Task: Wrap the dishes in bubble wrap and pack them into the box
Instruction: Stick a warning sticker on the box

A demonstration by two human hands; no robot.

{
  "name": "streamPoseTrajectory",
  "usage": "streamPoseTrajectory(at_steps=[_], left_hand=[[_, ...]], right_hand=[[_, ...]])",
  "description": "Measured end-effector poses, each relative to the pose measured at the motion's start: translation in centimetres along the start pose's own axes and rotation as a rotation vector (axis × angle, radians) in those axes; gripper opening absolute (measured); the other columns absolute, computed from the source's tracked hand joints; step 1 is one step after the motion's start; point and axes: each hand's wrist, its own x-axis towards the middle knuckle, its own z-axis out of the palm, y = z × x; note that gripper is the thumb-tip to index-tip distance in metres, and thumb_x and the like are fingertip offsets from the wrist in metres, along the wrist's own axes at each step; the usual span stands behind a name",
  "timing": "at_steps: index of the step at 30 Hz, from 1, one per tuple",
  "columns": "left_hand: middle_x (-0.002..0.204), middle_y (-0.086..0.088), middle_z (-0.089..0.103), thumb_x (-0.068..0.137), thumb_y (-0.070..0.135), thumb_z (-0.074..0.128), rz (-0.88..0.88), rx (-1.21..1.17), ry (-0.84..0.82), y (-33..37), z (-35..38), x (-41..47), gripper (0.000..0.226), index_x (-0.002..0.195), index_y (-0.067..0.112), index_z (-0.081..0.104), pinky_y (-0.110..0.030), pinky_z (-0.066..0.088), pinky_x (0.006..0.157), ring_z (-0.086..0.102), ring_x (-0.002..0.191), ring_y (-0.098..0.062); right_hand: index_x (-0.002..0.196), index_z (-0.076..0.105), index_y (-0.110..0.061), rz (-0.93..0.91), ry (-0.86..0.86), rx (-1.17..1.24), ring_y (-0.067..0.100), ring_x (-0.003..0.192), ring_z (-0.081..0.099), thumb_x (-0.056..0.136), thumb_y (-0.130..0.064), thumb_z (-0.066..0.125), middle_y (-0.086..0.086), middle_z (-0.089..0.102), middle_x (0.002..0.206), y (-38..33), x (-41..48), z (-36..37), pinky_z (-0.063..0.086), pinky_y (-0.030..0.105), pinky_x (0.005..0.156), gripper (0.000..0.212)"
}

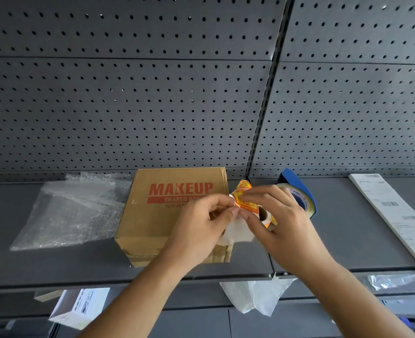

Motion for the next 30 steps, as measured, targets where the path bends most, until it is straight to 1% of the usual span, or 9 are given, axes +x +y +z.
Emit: streamPoseTrajectory(at_steps=[3,6,10,13,16,21,25,27,30], left_hand=[[0.093,0.007,0.075,0.099,0.018,0.065,-0.033,-0.019,-0.015,-0.3,-0.1,-0.1,0.013,0.104,0.023,0.077,-0.032,0.062,0.058,0.071,0.090,-0.013],[0.098,0.011,0.076,0.100,0.017,0.063,-0.037,0.009,-0.037,-0.6,-0.2,0.0,0.017,0.109,0.023,0.077,-0.041,0.064,0.071,0.071,0.094,-0.009],[0.095,0.015,0.076,0.100,0.016,0.063,0.002,0.047,-0.020,-0.5,-0.3,-0.1,0.018,0.109,0.022,0.077,-0.022,0.054,0.070,0.066,0.082,0.005],[0.098,0.016,0.077,0.099,0.017,0.065,0.011,0.040,0.005,-0.4,-0.2,0.0,0.017,0.109,0.021,0.078,-0.032,0.059,0.084,0.070,0.093,0.001],[0.095,0.012,0.078,0.099,0.016,0.065,0.002,0.024,-0.013,-0.5,-0.1,-0.1,0.016,0.107,0.021,0.078,-0.043,0.061,0.081,0.073,0.091,-0.007],[0.085,0.018,0.073,0.099,0.017,0.065,0.029,0.080,-0.022,-0.7,0.0,-0.3,0.016,0.108,0.023,0.077,-0.020,0.049,0.062,0.063,0.066,0.004],[0.093,0.020,0.075,0.099,0.016,0.064,0.031,0.093,-0.036,-0.2,-0.1,-0.4,0.018,0.109,0.024,0.077,-0.016,0.047,0.066,0.065,0.073,0.007],[0.093,0.021,0.075,0.099,0.017,0.064,0.031,0.106,-0.039,0.0,-0.1,-0.4,0.018,0.110,0.025,0.076,-0.012,0.045,0.066,0.063,0.070,0.008],[0.097,0.022,0.075,0.099,0.019,0.065,0.051,0.159,-0.030,0.3,-0.2,-0.6,0.019,0.113,0.026,0.076,-0.009,0.047,0.073,0.066,0.085,0.009]], right_hand=[[0.111,0.074,-0.022,0.012,-0.017,-0.004,0.018,0.103,0.062,0.093,-0.040,0.065,-0.013,0.065,0.113,0.1,0.1,0.0,0.053,0.036,0.084,0.027],[0.109,0.074,-0.022,0.005,-0.014,-0.042,0.016,0.101,0.062,0.093,-0.047,0.060,-0.013,0.066,0.111,-0.1,0.2,0.0,0.054,0.035,0.082,0.033],[0.104,0.076,-0.022,-0.008,0.021,-0.066,0.016,0.094,0.064,0.094,-0.044,0.060,-0.013,0.069,0.106,-0.3,0.2,0.2,0.055,0.035,0.077,0.029],[0.101,0.076,-0.021,-0.033,0.044,-0.096,0.016,0.090,0.064,0.095,-0.038,0.061,-0.013,0.070,0.103,-0.4,0.2,0.3,0.055,0.035,0.073,0.024],[0.096,0.077,-0.020,-0.040,0.048,-0.105,0.016,0.086,0.064,0.096,-0.033,0.060,-0.012,0.070,0.099,-0.5,0.2,0.2,0.055,0.036,0.068,0.022],[0.084,0.071,-0.019,0.090,0.057,-0.013,0.012,0.075,0.062,0.093,-0.032,0.055,-0.014,0.066,0.087,-0.7,0.8,-0.4,0.052,0.035,0.062,0.022],[0.079,0.069,-0.023,0.278,0.073,0.117,0.006,0.077,0.063,0.093,-0.012,0.066,-0.017,0.066,0.082,0.1,1.7,-1.9,0.043,0.011,0.062,0.018],[0.079,0.070,-0.023,0.371,0.088,0.154,0.004,0.075,0.063,0.095,-0.014,0.065,-0.015,0.068,0.080,0.5,2.3,-2.7,0.042,0.010,0.062,0.019],[0.080,0.068,-0.029,0.445,0.130,0.141,0.002,0.072,0.062,0.097,-0.020,0.061,-0.014,0.069,0.078,1.2,3.0,-3.9,0.041,0.011,0.059,0.020]])
